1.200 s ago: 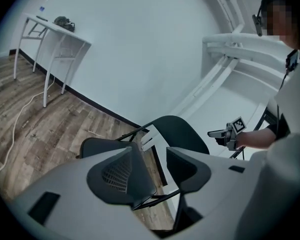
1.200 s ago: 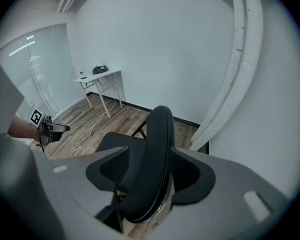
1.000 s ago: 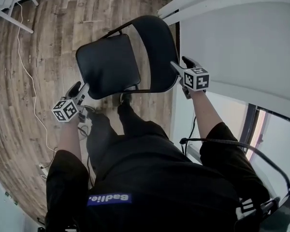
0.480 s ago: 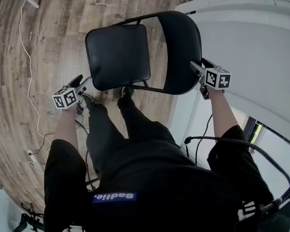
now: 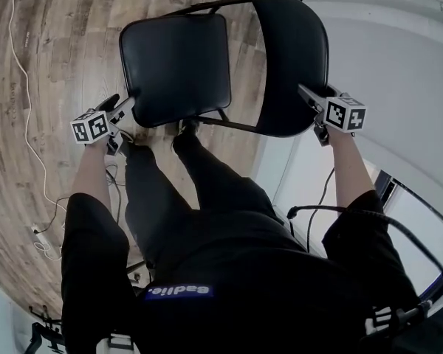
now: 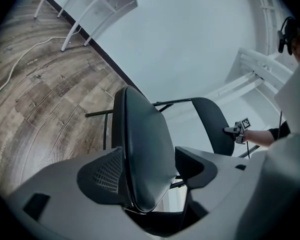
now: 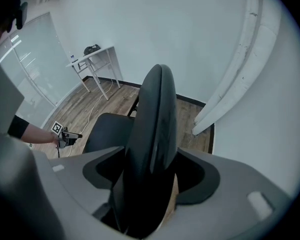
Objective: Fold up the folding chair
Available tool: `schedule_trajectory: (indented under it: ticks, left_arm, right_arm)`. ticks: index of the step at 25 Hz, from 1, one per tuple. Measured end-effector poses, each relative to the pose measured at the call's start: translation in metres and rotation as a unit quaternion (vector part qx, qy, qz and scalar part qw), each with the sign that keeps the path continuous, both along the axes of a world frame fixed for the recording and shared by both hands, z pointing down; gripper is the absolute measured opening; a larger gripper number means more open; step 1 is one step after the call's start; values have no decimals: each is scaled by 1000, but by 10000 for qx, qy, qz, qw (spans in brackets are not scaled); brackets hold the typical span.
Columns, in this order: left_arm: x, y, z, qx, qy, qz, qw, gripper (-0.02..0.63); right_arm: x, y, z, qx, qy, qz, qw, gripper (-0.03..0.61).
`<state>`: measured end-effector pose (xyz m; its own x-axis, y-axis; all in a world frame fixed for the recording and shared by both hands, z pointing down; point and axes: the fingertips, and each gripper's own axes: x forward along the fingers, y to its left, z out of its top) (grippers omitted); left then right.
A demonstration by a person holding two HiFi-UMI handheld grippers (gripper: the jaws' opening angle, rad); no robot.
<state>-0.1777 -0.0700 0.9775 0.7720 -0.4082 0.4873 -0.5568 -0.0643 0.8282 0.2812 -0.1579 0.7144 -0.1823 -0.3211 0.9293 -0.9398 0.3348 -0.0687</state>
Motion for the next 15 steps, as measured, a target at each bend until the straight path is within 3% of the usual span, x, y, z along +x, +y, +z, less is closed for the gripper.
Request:
schedule_trajectory:
  ticks: [10, 15]
  left_arm:
    - [10, -14, 66, -221, 303, 578, 9976, 313]
    - [15, -13, 87, -532, 804, 903, 9912, 312]
  right_arm:
    - [-12, 8, 21, -310, 83, -371, 9988, 275]
    - [-14, 9, 23, -320, 90, -306, 9990, 273]
